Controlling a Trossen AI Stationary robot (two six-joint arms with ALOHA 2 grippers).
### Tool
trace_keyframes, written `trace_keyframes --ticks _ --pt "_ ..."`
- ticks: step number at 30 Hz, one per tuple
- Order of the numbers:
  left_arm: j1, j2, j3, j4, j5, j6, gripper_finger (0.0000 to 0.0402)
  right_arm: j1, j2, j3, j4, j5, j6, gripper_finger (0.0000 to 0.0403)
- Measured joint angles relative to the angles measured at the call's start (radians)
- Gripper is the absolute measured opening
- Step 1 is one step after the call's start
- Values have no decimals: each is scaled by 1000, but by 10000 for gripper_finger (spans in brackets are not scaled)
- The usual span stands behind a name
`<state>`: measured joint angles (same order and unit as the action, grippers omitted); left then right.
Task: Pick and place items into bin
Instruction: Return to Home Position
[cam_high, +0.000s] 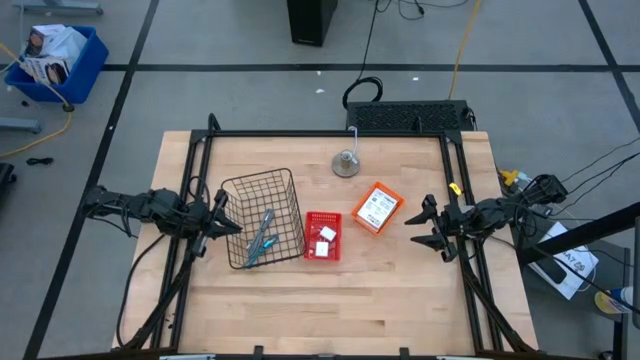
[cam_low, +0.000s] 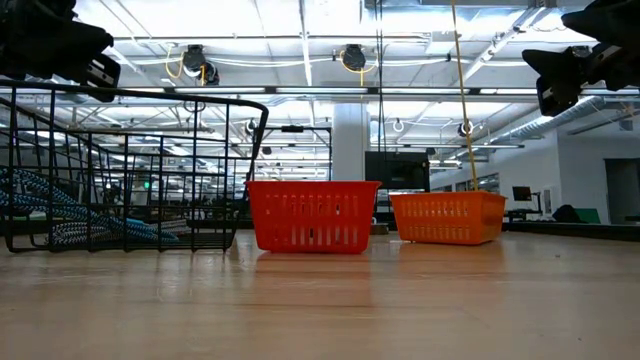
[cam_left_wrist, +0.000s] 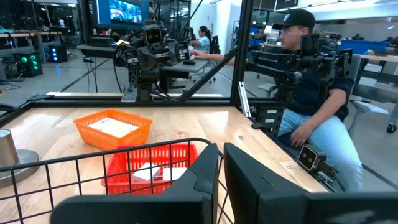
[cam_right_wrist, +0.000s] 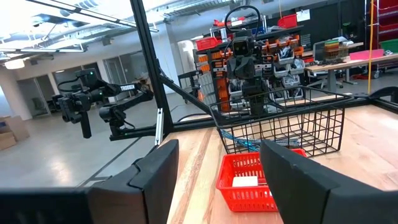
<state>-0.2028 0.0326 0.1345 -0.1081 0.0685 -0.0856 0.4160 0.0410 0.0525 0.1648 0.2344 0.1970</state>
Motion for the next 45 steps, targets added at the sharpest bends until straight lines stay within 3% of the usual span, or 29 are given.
trace_keyframes --ticks 45 --pt "0 0 0 0 0 0 31 0 0 0 0 0 0 219"
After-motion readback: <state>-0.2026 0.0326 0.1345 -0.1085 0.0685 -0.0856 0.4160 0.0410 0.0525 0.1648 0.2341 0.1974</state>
